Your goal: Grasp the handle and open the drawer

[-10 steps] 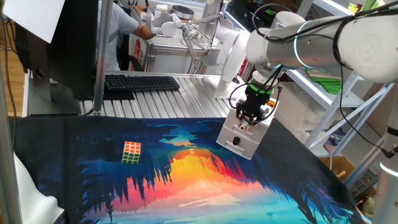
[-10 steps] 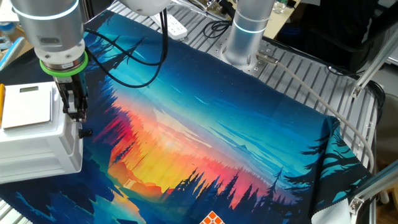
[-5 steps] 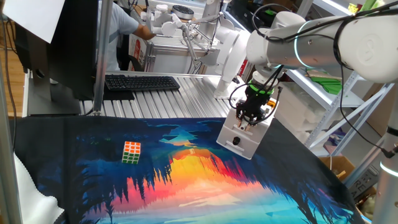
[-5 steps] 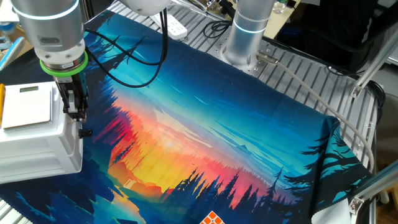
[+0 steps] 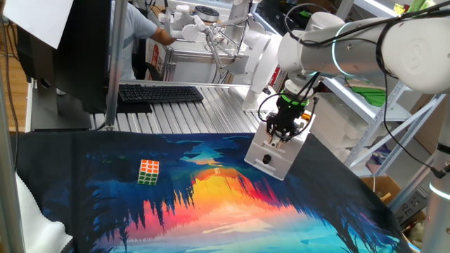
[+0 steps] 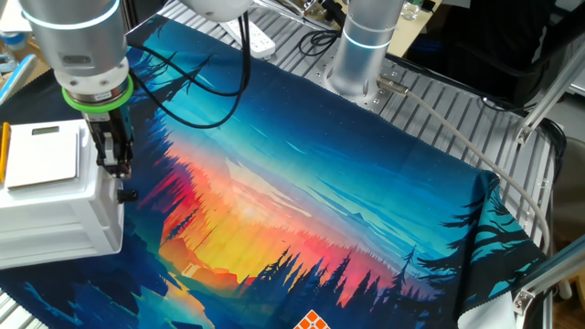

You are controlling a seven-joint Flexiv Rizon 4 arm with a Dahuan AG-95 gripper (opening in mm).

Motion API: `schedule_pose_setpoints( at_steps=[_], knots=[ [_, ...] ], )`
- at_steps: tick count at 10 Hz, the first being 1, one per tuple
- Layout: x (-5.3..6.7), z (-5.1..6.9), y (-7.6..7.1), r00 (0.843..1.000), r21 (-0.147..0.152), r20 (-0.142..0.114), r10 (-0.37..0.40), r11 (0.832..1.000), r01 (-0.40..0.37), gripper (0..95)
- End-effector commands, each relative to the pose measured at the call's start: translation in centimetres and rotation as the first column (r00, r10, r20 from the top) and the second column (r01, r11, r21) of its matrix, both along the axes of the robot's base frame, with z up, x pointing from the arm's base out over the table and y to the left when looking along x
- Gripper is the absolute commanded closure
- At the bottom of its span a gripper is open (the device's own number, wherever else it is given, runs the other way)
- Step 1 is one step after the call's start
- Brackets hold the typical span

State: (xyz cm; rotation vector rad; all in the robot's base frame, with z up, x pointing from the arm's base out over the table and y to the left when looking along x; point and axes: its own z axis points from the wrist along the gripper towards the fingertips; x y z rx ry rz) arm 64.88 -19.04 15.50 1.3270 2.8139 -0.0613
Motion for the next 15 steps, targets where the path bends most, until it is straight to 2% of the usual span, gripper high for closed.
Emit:
schedule_pose_setpoints(
  at_steps=[1, 5, 8, 15],
  knots=[
    [-0.1, 0.0, 0.0, 1.0, 0.001, -0.003, -0.002, 1.0, 0.002, 95.0],
    [-0.6, 0.3, 0.6, 1.0, 0.003, -0.004, -0.016, 1.0, 0.016, 95.0],
    [-1.5, 0.0, 0.9, 1.0, 0.004, 0.0, -0.024, 1.0, 0.024, 95.0],
    [-2.5, -0.2, 1.6, 0.999, 0.01, -0.003, -0.045, 0.999, 0.045, 95.0]
  ],
)
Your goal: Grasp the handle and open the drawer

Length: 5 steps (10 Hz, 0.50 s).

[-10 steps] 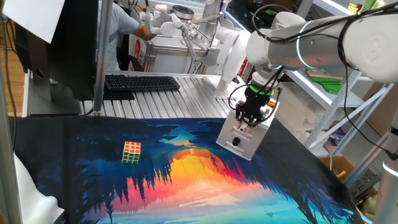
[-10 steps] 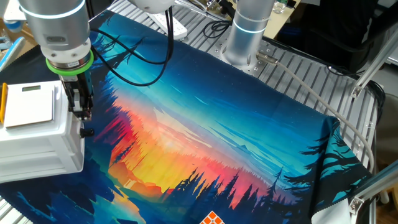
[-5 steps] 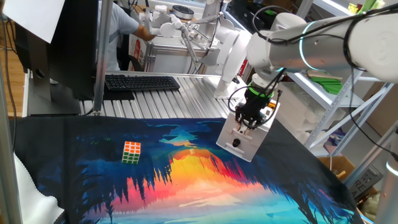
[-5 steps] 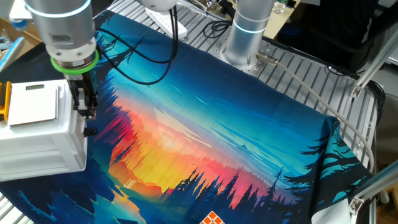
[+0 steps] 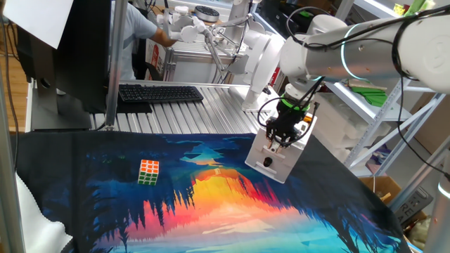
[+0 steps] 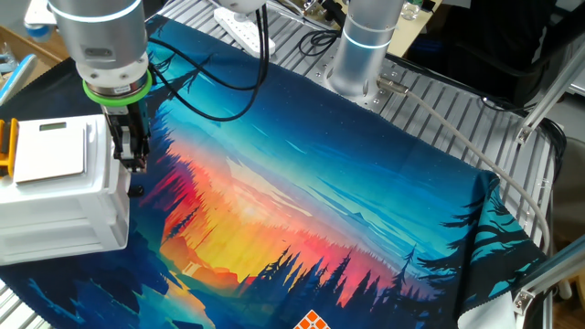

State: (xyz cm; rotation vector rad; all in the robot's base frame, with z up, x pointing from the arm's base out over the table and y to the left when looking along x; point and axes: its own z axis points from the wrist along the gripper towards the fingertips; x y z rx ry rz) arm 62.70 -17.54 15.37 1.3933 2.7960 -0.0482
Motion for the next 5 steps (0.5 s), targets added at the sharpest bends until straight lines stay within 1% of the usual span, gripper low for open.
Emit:
schedule_pose_setpoints(
  at_steps=[1, 5],
  knots=[
    [-0.37, 0.0, 0.14, 1.0, -0.002, 0.003, -0.004, 1.0, 0.004, 95.0],
    [-0.93, 0.16, 0.93, 1.0, -0.001, 0.0, -0.021, 1.0, 0.021, 95.0]
  ],
)
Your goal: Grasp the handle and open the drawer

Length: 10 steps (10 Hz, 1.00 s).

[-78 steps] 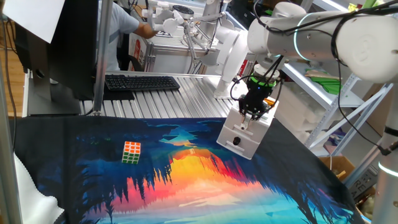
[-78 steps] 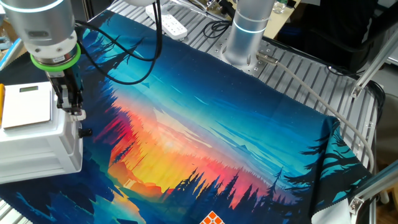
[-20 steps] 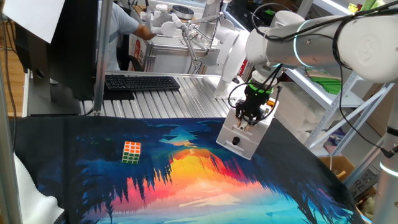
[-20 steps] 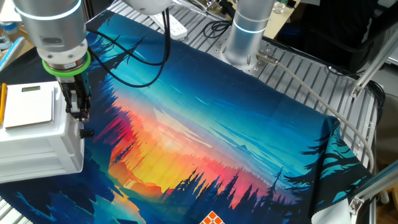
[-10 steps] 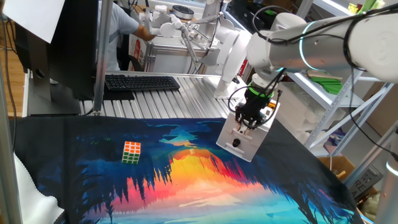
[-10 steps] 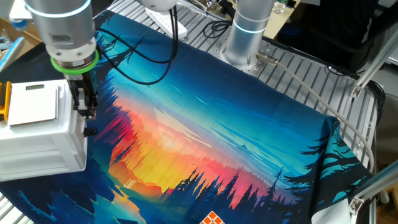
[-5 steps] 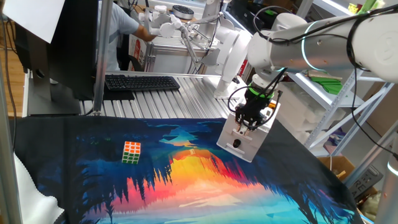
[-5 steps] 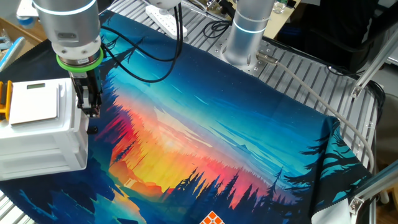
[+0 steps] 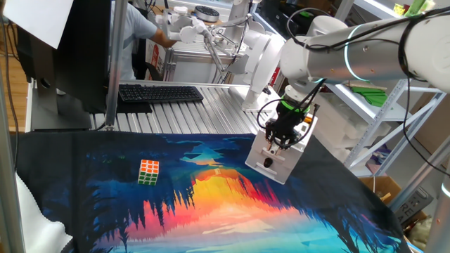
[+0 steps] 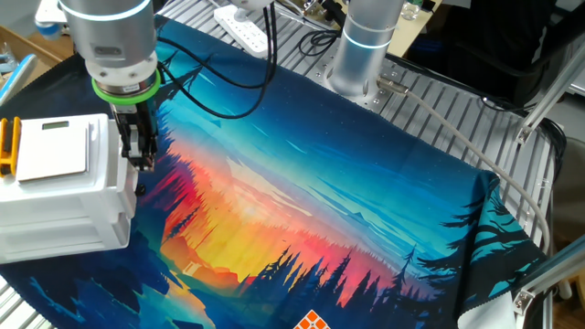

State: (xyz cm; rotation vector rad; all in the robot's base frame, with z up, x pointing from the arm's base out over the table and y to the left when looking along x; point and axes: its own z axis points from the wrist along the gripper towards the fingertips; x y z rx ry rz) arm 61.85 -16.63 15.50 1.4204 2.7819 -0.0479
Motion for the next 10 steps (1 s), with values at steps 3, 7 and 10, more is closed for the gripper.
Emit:
schedule_pose_setpoints(
  at_steps=[3, 7, 10],
  knots=[
    [-0.6, 0.0, 0.5, 1.0, 0.0, -0.001, -0.011, 1.0, 0.011, 95.0],
    [-1.2, -0.2, 0.9, 1.0, 0.003, -0.002, -0.022, 1.0, 0.022, 95.0],
    [-1.7, 0.0, 1.3, 0.999, 0.01, -0.004, -0.035, 0.999, 0.035, 95.0]
  ],
)
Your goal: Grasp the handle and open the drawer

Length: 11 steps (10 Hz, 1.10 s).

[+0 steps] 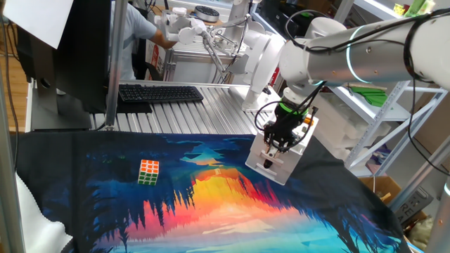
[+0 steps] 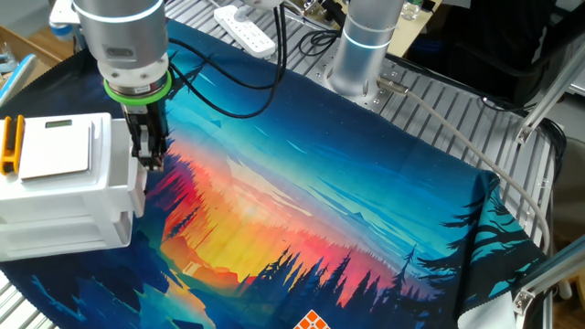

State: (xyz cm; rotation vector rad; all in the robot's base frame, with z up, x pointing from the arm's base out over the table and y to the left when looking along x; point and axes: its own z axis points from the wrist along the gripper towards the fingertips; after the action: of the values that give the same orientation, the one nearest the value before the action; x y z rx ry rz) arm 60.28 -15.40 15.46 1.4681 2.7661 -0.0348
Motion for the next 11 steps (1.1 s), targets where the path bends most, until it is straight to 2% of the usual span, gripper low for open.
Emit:
schedule_pose_setpoints(
  at_steps=[1, 9, 11],
  knots=[
    [-0.3, 0.0, 0.3, 1.0, -0.002, -0.001, -0.008, 1.0, 0.008, 95.0],
    [-1.7, -0.2, 2.1, 0.999, -0.001, -0.001, -0.044, 0.999, 0.044, 95.0],
    [-2.1, -0.4, 2.1, 0.999, 0.005, -0.001, -0.045, 0.999, 0.045, 95.0]
  ],
)
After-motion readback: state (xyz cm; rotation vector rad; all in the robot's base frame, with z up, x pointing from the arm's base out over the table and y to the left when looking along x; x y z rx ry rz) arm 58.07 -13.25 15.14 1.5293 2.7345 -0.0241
